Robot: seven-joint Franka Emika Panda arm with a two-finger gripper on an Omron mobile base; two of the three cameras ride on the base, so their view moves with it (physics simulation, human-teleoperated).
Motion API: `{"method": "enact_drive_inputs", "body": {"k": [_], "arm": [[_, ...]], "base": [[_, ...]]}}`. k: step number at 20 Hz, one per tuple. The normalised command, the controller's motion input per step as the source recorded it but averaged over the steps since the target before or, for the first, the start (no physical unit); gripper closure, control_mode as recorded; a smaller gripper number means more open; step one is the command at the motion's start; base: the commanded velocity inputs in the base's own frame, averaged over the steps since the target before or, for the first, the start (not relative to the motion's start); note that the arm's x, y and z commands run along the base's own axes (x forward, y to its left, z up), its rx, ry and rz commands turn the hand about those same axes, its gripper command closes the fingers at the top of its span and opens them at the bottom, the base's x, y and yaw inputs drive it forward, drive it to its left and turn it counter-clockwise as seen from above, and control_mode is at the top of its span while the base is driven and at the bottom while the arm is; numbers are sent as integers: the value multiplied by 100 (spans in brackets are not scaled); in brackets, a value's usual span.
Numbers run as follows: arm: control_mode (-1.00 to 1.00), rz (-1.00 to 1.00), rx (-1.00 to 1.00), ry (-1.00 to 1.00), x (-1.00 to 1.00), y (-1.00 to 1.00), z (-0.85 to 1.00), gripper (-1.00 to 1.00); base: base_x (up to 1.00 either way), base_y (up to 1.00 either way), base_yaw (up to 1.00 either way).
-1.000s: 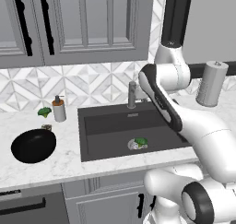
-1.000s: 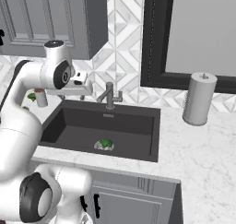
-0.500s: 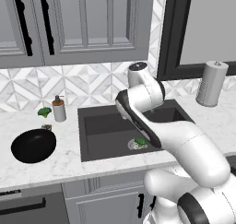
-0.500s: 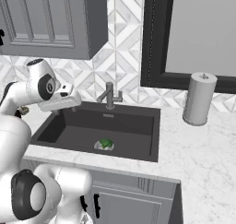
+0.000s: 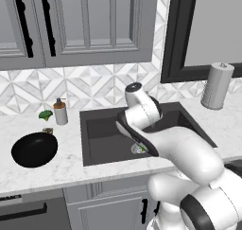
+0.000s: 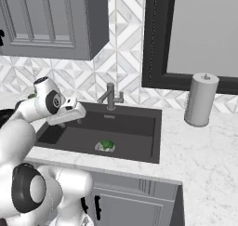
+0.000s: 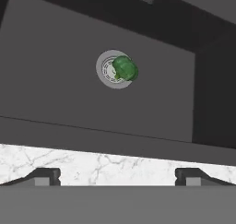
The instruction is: Pick the broccoli from the sink and place it in the bowl. Then pick the bowl and place it in the microwave. Then close the microwave door and press the start button.
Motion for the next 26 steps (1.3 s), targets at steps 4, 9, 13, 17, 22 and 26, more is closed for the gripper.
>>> {"method": "enact_drive_inputs", "body": {"k": [4,9,13,17,22,26], "arm": [[-100,0,0,10,42,-4,-58,-100],[-100,0,0,5,40,-5,-46,-100],[-100,0,0,0,21,-14,-29,-100],[-100,0,0,1,24,-23,-39,-100],[-100,0,0,6,25,-23,-48,-100],[-100,0,0,2,14,-16,-41,-100]], "base": [[0,0,0],[0,0,0],[0,0,0],[0,0,0],[0,0,0],[0,0,0]]}}
